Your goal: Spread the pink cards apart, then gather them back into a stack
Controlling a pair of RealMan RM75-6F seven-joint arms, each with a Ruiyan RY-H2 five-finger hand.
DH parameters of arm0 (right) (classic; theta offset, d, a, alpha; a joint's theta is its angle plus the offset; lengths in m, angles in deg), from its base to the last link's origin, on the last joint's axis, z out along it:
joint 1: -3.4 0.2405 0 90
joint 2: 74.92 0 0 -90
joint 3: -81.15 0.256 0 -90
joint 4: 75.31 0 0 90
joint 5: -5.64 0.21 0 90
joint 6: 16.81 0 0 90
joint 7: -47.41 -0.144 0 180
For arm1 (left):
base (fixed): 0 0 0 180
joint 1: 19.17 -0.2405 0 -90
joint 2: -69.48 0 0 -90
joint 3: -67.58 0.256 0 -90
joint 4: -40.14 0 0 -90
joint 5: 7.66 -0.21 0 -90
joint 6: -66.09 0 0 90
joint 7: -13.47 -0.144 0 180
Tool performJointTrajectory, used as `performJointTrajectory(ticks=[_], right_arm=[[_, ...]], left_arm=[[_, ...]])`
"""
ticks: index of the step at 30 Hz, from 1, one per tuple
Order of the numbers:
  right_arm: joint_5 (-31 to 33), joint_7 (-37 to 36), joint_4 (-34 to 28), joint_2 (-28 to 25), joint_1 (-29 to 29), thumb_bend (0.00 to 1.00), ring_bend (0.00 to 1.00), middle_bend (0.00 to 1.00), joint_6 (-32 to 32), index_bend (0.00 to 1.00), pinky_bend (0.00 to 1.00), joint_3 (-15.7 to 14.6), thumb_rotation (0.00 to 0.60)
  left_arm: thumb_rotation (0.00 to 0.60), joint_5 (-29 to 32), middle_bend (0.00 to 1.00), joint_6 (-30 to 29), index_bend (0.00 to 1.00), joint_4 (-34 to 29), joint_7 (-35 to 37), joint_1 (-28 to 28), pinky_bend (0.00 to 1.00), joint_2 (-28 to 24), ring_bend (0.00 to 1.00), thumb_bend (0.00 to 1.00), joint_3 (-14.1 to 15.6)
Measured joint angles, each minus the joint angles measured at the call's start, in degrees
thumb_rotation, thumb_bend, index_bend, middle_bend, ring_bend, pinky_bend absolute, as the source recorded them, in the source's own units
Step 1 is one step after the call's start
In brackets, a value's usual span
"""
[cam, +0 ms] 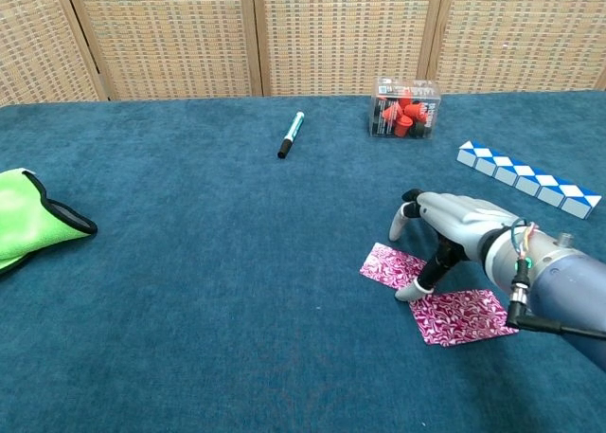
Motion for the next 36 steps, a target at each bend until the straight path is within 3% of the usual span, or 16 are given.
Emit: performJointTrajectory(ticks=[23,32,36], right_arm=[[3.5,1.0,0.3,-1.5,0.8,0.21,0.00,0.00,2.9,0.29,0.00,2.5,0.600],[4.5,1.1,0.3,-1.5,1.5,0.26,0.00,0.00,3.6,0.43,0.00,2.7,0.600],[3.5,0.6,0.4,-1.3,1.5,0.26,0.00,0.00,3.2,0.43,0.00,2.5,0.600]], left_arm=[[0.600,0.2,0.00,-0.1,0.00,-0.1,-0.4,0.0,0.00,0.1,0.00,0.00,-0.1],[0.600,0.2,0.00,0.0,0.00,-0.1,-0.3,0.0,0.00,0.1,0.00,0.00,-0.1],[0.600,0.2,0.00,0.0,0.00,-0.1,-0.3,0.0,0.00,0.1,0.00,0.00,-0.1]])
